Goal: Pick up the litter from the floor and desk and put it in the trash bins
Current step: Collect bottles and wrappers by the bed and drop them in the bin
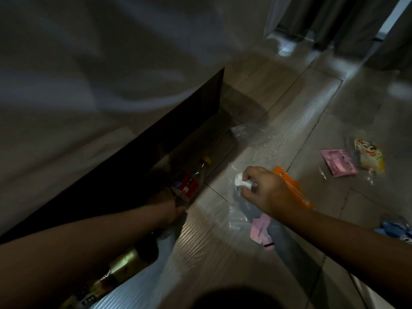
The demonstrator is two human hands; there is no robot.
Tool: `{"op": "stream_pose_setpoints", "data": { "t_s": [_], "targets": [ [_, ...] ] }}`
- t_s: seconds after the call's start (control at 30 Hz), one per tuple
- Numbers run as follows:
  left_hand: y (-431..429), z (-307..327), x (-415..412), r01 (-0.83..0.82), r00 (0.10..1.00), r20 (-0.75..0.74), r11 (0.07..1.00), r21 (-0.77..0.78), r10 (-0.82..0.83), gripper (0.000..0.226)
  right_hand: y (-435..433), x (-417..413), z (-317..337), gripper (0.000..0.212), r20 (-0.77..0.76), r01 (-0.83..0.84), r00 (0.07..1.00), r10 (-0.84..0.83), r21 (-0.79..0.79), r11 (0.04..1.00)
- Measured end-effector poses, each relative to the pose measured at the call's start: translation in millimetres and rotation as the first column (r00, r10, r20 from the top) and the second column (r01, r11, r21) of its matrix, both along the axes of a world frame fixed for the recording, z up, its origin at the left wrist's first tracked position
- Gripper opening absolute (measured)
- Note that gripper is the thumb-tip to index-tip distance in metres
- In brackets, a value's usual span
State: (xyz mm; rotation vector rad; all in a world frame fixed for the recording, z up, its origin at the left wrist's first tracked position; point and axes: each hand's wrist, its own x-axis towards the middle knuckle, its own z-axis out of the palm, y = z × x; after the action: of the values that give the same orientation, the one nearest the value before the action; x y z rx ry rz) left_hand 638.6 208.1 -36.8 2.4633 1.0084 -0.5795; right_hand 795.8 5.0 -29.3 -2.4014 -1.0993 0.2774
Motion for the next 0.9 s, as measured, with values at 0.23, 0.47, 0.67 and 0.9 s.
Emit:
{"op": "stream_pose_setpoints", "data": {
  "t_s": [0.23, 0.47, 0.67, 0.9],
  "targets": [
    [-15.1, -1.9, 0.0, 0.06, 0.998, 0.025, 0.986, -0.158, -0.056, 0.07, -47.0, 19.2, -11.1, 0.086, -0.054, 0.293, 0.95, -0.307, -0.185, 0.938],
    [-14.9, -7.7, -1.1, 0.052, 0.999, -0.009, 0.99, -0.133, -0.054, 0.069, -55.4, 11.5, -30.4, 0.148, -0.196, 0.02, 0.972, -0.129, -0.475, 0.88],
    [-12.9, -13.6, -1.0, 0.077, 0.996, -0.034, 0.992, -0.1, -0.081, 0.064, -42.2, 5.5, -50.7, 0.138, -0.234, -0.063, 0.968, -0.086, -0.563, 0.824],
    [-12.3, -17.5, -1.0, 0.102, 0.994, -0.033, 0.993, -0.067, -0.104, 0.065, -43.1, 11.1, -63.2, 0.124, -0.139, -0.072, 0.99, -0.013, -0.59, 0.805]
  ]
}}
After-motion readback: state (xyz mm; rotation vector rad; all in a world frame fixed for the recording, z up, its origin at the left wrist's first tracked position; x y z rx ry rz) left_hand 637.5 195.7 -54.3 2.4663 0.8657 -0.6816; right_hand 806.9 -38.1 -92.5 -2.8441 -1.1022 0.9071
